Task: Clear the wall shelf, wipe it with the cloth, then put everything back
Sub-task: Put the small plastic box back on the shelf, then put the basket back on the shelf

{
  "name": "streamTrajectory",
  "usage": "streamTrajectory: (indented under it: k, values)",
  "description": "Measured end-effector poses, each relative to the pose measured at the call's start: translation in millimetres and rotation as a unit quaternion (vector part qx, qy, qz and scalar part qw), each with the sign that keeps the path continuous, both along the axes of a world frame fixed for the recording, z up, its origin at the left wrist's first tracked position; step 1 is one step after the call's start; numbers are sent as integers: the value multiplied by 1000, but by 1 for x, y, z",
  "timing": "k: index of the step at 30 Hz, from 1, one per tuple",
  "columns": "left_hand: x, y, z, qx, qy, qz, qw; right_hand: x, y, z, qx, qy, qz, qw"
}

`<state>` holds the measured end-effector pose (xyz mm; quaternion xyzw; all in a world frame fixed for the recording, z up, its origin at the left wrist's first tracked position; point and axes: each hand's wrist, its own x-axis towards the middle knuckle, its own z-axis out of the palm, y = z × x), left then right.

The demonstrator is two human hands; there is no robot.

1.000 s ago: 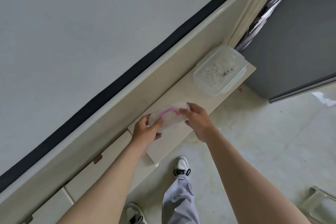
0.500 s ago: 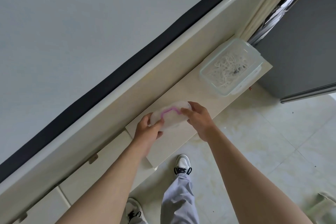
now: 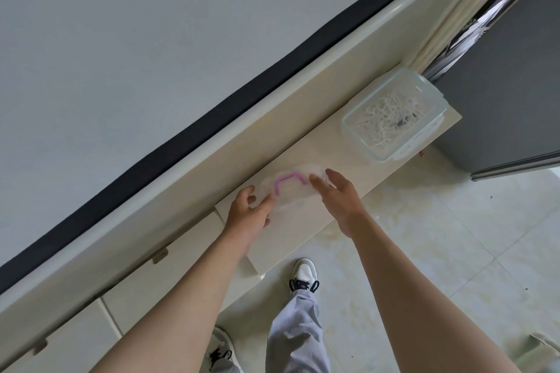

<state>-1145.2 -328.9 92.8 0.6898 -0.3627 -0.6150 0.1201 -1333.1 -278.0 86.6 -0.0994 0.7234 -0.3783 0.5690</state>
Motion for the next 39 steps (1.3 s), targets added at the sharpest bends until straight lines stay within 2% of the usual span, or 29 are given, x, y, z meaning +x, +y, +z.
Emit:
streamTrajectory:
  k: [4, 12, 16, 21, 30, 39]
  values:
    - [22, 1, 29, -25, -33, -25, 999, 2, 11, 22, -4, 58, -35, 998]
    - [99, 28, 111, -76, -5, -83, 994, 49, 45, 91, -34, 136, -67, 988]
    - [160, 59, 158, -98, 1, -98, 990, 114, 66, 143, -53, 155, -27, 986]
    - [265, 105, 206, -146, 6, -99, 984, 235, 94, 202, -103, 182, 87, 974]
    - [436, 166, 258, -230, 0, -18, 973, 412, 132, 255, -172, 195, 193, 946]
    - [537, 232, 273, -244, 27, 98, 964, 498, 167, 283, -221, 195, 259, 920]
